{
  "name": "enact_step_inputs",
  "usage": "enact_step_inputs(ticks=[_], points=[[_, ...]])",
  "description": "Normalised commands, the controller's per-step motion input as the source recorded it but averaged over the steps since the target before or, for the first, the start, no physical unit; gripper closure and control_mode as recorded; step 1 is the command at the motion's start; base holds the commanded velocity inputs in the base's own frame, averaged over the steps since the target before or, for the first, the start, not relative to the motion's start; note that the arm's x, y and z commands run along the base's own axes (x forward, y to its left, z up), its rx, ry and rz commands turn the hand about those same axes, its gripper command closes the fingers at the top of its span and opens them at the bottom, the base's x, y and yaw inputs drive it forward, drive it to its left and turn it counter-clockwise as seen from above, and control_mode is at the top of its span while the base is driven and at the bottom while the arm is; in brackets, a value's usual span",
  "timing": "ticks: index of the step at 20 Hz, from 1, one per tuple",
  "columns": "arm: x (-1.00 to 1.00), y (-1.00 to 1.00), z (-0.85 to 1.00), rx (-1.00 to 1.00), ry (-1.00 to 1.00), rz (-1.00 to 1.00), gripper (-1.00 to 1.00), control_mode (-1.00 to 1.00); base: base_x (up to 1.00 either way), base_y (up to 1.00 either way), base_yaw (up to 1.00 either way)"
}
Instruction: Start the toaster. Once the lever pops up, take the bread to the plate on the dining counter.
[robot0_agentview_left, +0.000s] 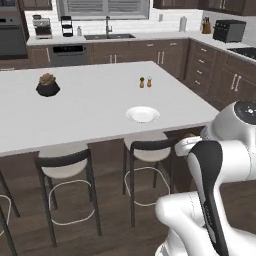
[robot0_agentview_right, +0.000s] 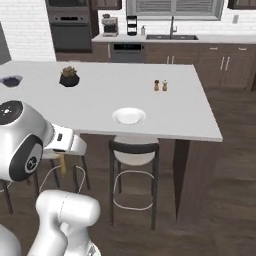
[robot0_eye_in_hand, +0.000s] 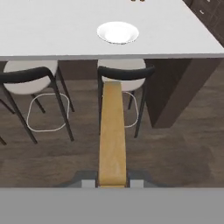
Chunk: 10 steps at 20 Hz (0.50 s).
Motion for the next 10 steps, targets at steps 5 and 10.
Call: enact_step_inputs(ticks=[5, 10], points=[[0.0, 0.0, 0.0, 0.0, 0.0, 0.0, 1.0, 1.0, 0.56, -0.39, 0.08], [0.0, 0.0, 0.0, 0.0, 0.0, 0.0, 1.0, 1.0, 0.58, -0.35, 0.01]])
